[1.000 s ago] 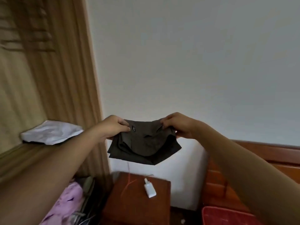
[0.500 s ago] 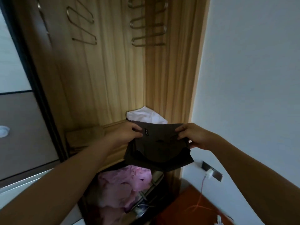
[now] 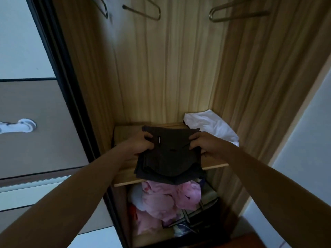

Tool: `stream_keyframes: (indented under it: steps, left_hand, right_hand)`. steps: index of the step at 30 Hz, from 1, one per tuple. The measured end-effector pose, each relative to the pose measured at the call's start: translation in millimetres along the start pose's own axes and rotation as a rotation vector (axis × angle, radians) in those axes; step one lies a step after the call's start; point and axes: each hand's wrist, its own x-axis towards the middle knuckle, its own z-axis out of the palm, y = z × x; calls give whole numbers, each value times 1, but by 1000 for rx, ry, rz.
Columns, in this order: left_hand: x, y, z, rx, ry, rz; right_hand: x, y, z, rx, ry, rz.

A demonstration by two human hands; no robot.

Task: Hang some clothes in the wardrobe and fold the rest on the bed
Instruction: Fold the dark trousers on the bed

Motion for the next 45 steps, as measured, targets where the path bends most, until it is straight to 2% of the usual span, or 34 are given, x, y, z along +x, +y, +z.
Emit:
stream_keyframes:
  steps: [8,15,20,22,24,27,29,32,33,34,37,39,45]
  left_hand:
    - [109,-47,-10,-91,89,-111]
    - [188,-101,-18,-76,305,-172]
    - [244,-117,-46,14,467,-230]
    - [265,-121,-65,138,517,-240]
    - [278,-133,-76,411,529,-276]
    - [282,-153,-65,785,411,-399]
    - [284,-161,-51,939,371,-386]
    - [298,-158,-51,1044,428,-324]
    - [304,-155,-54,1071,428,-326]
    - [311,-154,-57,1087,405,-346]
    - [327,-167,-65,1098,242,-387]
    - [327,-189,-64,1101,165,-318]
    - [327,-235,-42,958,403,-95]
  right_hand:
    - [139,10,29,10,-82,48]
    - [255,17,79,-63,-196,80]
    - [337,7,113,-140,-228,-1]
    - [369,-3,125,-154,-260,-38]
    - [397,-7,143,-186,-352,-42]
    - [418,13,169,-521,-484,-50]
    - [421,30,180,-661,-375,-131]
    - [427,30,193,-779,-28,-427]
    - [431,27,199,-840,-8,-480]
    - [436,24,206,-898,-63,-487]
    - [447,27,224,-941,-283,-336]
    - [450,37,232,-912,-288,-304]
    - [462,61,245,-846,-147,-391]
